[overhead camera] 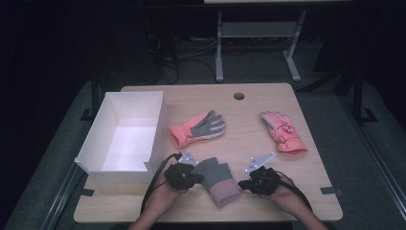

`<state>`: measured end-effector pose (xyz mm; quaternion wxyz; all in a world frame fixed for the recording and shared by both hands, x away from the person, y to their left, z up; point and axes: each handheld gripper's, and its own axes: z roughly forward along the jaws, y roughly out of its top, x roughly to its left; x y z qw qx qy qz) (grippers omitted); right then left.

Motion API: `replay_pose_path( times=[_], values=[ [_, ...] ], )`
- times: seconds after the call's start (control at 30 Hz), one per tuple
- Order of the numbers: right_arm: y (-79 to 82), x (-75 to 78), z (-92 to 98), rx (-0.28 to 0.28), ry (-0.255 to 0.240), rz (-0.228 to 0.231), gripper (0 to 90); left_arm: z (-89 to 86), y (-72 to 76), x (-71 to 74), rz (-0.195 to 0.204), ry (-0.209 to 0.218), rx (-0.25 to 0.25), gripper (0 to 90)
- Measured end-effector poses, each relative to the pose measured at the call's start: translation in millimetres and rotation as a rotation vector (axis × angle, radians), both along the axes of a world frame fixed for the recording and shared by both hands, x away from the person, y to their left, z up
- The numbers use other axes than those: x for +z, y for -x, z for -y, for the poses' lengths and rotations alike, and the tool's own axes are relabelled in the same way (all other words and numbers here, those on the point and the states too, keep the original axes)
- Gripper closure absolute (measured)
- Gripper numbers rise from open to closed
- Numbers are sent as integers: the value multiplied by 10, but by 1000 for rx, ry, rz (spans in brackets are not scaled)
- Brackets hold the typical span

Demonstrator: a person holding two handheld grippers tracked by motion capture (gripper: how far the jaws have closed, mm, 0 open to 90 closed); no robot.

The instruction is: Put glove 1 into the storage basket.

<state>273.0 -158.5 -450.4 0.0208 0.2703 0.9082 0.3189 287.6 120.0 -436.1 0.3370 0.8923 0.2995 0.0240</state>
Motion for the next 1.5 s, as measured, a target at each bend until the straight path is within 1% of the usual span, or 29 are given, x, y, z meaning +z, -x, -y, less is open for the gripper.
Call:
replay_pose_path(
  times=[0.03, 0.1, 0.13, 0.2, 0.27, 0.3, 0.4, 0.43, 0.5, 0.53, 0.63, 0.7, 0.77, 0.8, 0.83, 0.87, 0.93, 1.0, 1.03, 1.17, 1.2, 1.23, 1.27, 1.3, 1.33, 1.37, 1.4, 1.43, 1.5],
  values=[
    [9, -7, -18, 7, -2, -4, 900, 22, -24, -11, 2, 2, 9, 897],
    [16, -9, -29, 11, -6, -10, 900, 49, -78, -26, -1, -19, 1, 896],
    [21, -10, -36, 18, -3, -9, 900, 66, -98, -38, -2, -13, 9, 896],
    [33, -14, -51, 27, -8, -14, 900, 76, -147, -54, 2, -34, -6, 896],
    [47, -13, -64, 32, -15, -26, 900, 96, -181, -70, 0, -40, -11, 896],
    [66, -23, -89, 41, -14, -28, 900, 122, -205, -77, 5, -33, -4, 896],
    [80, -31, -117, 54, -18, -34, 900, 145, -253, -70, 8, -39, -11, 896],
    [99, -35, -154, 63, -24, -41, 900, 171, -269, -76, 5, -25, 2, 896],
    [109, -34, -172, 64, -30, -50, 900, 203, -321, -75, 11, -27, -1, 896],
    [112, -40, -194, 79, -26, -41, 900, 226, -346, -76, 13, -21, 1, 896],
    [127, -54, -256, 102, -28, -41, 900, 290, -419, -80, 26, -27, -11, 896],
    [134, -53, -299, 105, -42, -49, 900, 346, -466, -82, 35, -31, -18, 896],
    [118, -58, -387, 125, -46, -43, 900, 392, -496, -85, 35, -18, -13, 897],
    [118, -58, -387, 125, -46, -43, 900, 407, -517, -82, 38, -22, -19, 897],
    [95, -65, -463, 149, -46, -22, 900, 426, -569, -78, 36, -28, -40, 896],
    [95, -65, -463, 149, -46, -22, 900, 426, -569, -78, 36, -28, -40, 896],
    [75, -75, -550, 167, -50, -13, 900, 451, -612, -77, 42, -38, -62, 897],
    [58, -93, -631, 174, -47, -9, 900, 481, -635, -80, 38, -24, -62, 896],
    [45, -104, -662, 187, -46, -3, 900, 489, -643, -80, 37, -26, -69, 896],
    [47, -86, -673, 190, -48, 9, 900, 464, -632, -55, 34, -7, -73, 895],
    [54, -69, -650, 182, -54, 6, 900, 443, -627, -31, 35, -1, -71, 881],
    [60, -39, -584, 170, -68, 10, 900, 401, -597, 18, 37, 21, -59, 840],
    [60, -39, -584, 170, -68, 10, 900, 401, -597, 18, 37, 21, -59, 807],
    [74, -19, -548, 147, -75, 1, 900, 385, -572, 39, 33, 37, -48, 807],
    [72, -10, -503, 138, -77, 4, 897, 364, -549, 60, 27, 40, -48, 765],
    [84, 3, -464, 115, -87, -9, 872, 342, -531, 72, 29, 41, -51, 714],
    [87, 13, -418, 106, -85, 1, 846, 324, -511, 81, 32, 42, -54, 657],
    [100, 30, -374, 91, -85, 3, 815, 303, -497, 93, 33, 27, -68, 601],
    [104, 47, -277, 68, -79, 24, 746, 293, -449, 89, 15, 22, -84, 499]
  ],
)
